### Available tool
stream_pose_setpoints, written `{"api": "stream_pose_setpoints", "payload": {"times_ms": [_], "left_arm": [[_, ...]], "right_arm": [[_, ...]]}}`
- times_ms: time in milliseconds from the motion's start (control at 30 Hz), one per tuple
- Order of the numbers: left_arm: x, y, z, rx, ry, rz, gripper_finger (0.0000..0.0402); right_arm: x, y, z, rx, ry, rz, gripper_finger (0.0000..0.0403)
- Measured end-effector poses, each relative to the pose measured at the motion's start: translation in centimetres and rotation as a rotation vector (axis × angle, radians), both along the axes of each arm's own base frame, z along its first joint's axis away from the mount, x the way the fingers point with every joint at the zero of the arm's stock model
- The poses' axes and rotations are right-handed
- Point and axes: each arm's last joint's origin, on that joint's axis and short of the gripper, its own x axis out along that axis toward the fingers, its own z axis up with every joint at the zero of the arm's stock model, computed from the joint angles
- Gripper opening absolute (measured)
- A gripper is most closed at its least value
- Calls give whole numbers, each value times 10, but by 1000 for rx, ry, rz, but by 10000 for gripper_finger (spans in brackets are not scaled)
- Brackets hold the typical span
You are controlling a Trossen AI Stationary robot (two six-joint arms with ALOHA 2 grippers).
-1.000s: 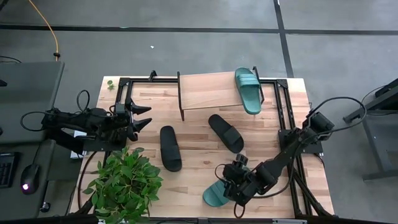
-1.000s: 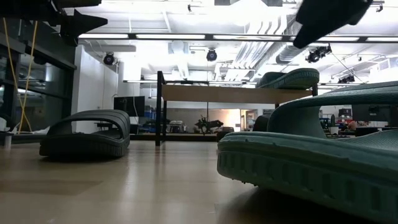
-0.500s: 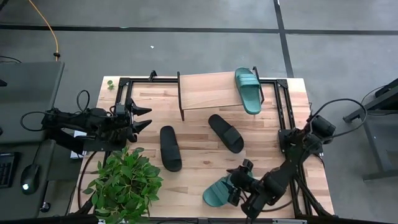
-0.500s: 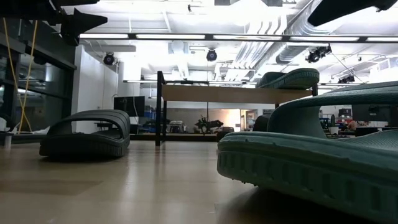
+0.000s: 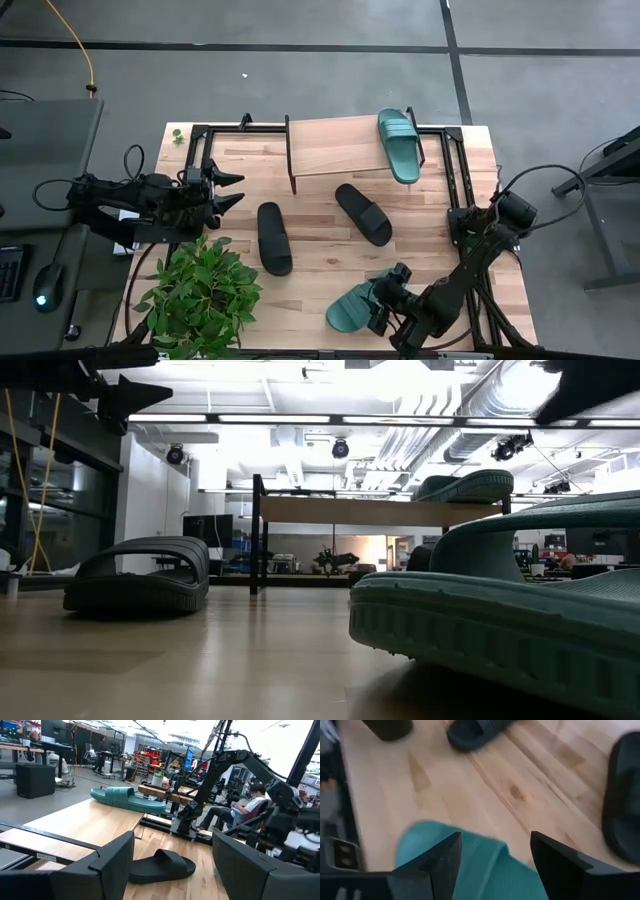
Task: Pick and place slides into the shelf
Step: Put the green slipper on the shelf
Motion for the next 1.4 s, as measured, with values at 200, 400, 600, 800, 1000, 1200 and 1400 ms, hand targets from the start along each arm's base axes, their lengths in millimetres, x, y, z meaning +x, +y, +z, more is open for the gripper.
{"api": "stream_pose_setpoints", "payload": {"times_ms": [200, 400, 600, 800, 1000, 1200, 1400], "left_arm": [[0, 0, -2, -3, 17, 0, 250], [0, 0, -2, -2, 17, 0, 250], [0, 0, -2, -2, 18, 0, 250], [0, 0, -2, -3, 18, 0, 250], [0, 0, -2, -6, 18, 0, 250], [0, 0, -2, -13, 16, 0, 250], [0, 0, -2, -14, 15, 0, 250]], "right_arm": [[-2, 10, -23, 46, 60, -35, 227], [-13, 23, -26, 94, 16, -42, 227], [-20, 31, -26, 121, -23, -45, 227], [-18, 35, -39, 104, -13, -47, 227], [-17, 37, -50, 110, -16, -84, 227], [-14, 40, -63, 112, -22, -94, 227], [-12, 42, -67, 113, -47, -97, 227]]}}
